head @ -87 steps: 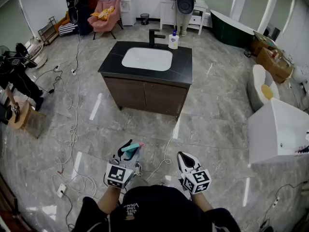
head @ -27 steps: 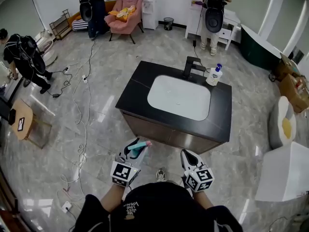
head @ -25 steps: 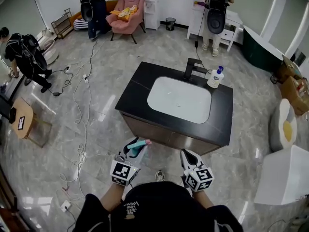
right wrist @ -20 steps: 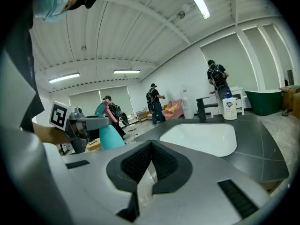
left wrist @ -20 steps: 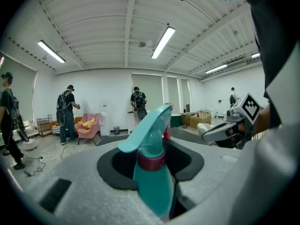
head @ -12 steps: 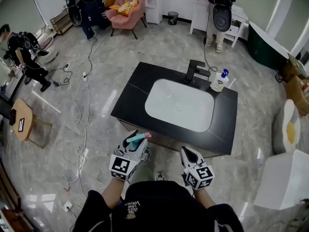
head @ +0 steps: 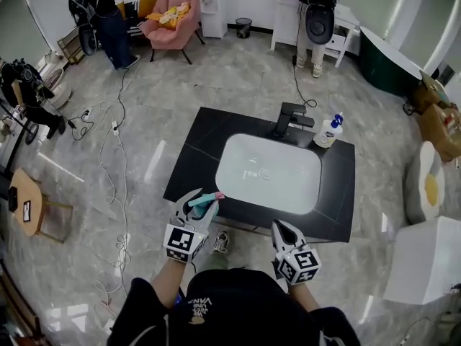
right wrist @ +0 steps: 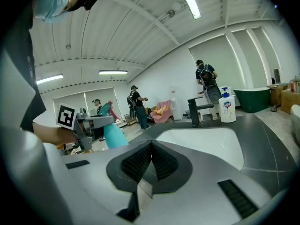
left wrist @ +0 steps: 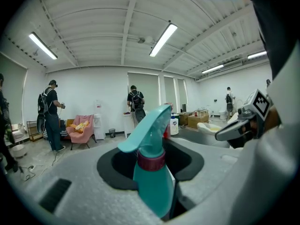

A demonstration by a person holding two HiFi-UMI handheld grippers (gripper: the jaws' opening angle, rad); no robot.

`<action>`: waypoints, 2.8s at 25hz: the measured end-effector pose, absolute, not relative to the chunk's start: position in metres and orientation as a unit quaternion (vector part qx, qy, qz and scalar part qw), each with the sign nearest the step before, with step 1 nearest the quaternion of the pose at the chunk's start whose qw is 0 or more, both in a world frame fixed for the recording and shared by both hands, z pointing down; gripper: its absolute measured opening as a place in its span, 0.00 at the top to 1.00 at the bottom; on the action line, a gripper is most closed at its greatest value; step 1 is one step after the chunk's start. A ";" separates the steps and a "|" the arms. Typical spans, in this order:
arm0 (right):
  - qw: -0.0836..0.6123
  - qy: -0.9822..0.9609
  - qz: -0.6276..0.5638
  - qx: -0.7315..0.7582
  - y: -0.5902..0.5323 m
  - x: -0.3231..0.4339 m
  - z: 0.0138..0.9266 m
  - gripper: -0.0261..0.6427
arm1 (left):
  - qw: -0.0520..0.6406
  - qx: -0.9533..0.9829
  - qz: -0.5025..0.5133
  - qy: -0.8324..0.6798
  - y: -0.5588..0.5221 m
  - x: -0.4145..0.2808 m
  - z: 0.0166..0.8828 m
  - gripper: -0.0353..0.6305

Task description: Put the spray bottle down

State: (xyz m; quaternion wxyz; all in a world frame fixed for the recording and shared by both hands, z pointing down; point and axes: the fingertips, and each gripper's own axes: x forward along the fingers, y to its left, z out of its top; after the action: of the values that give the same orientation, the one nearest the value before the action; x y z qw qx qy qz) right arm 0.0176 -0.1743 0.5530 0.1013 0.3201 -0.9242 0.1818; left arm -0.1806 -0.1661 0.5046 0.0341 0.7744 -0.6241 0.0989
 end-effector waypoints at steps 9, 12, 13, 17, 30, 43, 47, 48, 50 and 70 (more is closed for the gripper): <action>0.099 -0.913 0.185 0.349 -0.215 -0.026 0.553 0.96 | 0.014 0.793 0.098 -0.601 -0.247 -0.231 0.503 0.70; 0.096 -0.911 0.186 0.356 -0.229 -0.039 0.554 0.96 | 0.006 0.797 0.099 -0.596 -0.275 -0.244 0.506 0.70; 0.096 -0.910 0.186 0.358 -0.233 -0.043 0.555 0.96 | 0.003 0.798 0.098 -0.594 -0.284 -0.248 0.507 0.70; 0.096 -0.906 0.190 0.367 -0.246 -0.055 0.558 0.96 | -0.008 0.806 0.099 -0.583 -0.323 -0.258 0.510 0.70; 0.106 -0.879 0.209 0.416 -0.280 -0.051 0.566 0.96 | -0.016 0.831 0.104 -0.546 -0.447 -0.257 0.530 0.70; 0.109 -0.851 0.224 0.462 -0.296 -0.032 0.576 0.96 | 0.005 0.833 0.086 -0.546 -0.546 -0.250 0.557 0.70; 0.112 -0.842 0.229 0.475 -0.296 -0.027 0.580 0.96 | 0.018 0.836 0.082 -0.542 -0.565 -0.245 0.567 0.70; 0.113 -0.840 0.230 0.479 -0.296 -0.026 0.581 0.96 | 0.022 0.836 0.080 -0.542 -0.569 -0.244 0.571 0.70; 0.114 -0.836 0.230 0.485 -0.295 -0.025 0.582 0.96 | 0.029 0.836 0.073 -0.543 -0.575 -0.243 0.576 0.70; 0.120 -0.829 0.232 0.494 -0.298 -0.037 0.574 0.96 | 0.040 0.844 0.057 -0.532 -0.584 -0.241 0.583 0.69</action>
State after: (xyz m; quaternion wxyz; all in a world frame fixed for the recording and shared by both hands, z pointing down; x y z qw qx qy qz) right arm -0.0367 -0.2981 0.5743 0.1203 0.4941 -0.8292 0.2320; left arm -0.2415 -0.5837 0.5835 0.0396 0.8437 -0.5324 0.0568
